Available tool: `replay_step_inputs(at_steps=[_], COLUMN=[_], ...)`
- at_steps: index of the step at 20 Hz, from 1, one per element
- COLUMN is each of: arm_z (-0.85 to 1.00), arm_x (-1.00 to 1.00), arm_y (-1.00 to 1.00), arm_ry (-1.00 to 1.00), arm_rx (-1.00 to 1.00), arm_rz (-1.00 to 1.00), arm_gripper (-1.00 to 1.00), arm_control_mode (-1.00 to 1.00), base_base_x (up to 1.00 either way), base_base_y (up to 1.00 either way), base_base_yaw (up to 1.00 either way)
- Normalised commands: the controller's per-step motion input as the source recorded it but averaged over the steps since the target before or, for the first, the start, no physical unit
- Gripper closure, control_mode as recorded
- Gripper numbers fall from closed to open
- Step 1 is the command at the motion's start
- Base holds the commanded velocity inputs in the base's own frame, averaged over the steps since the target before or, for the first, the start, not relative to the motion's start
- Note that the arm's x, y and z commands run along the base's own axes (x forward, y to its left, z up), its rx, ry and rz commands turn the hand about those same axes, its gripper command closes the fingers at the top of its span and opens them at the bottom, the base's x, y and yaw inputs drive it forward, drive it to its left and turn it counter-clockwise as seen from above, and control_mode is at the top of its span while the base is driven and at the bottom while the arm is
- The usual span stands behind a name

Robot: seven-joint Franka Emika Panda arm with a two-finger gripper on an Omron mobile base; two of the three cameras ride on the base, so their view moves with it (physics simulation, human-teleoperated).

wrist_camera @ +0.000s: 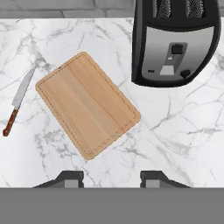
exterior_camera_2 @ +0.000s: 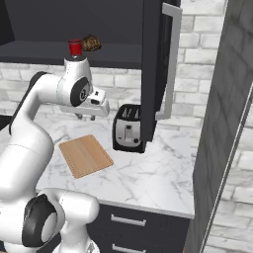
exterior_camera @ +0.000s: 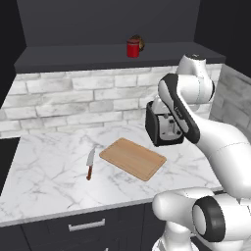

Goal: Pick the bread, place it on the cutting board, pick the jam, place it on the counter, and close the cabinet.

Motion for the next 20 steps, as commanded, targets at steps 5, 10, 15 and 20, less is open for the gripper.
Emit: replay_step_inputs(at_steps=[5,10,15,20], arm_z=[0.07,0.17,0.33,0.30], arm_x=[0.00,0.00,0.00,0.00], arm_y=[0.00,0.00,0.00,0.04], arm_ry=[-0.03,-0.09,-0.13,-0.16], arm_rx=[0.00,0.00,0.00,-0.01], arm_rz=[0.00,0.00,0.00,0.00], arm_gripper=[-1.00,-1.00,-1.00,-1.00], arm_control_mode=[-1.00,-1.00,-1.00,-1.00], base_base_x=[0.00,0.00,0.00,0.00], base_base_y=[0.00,0.00,0.00,0.00], base_base_yaw=[0.00,0.00,0.00,0.00])
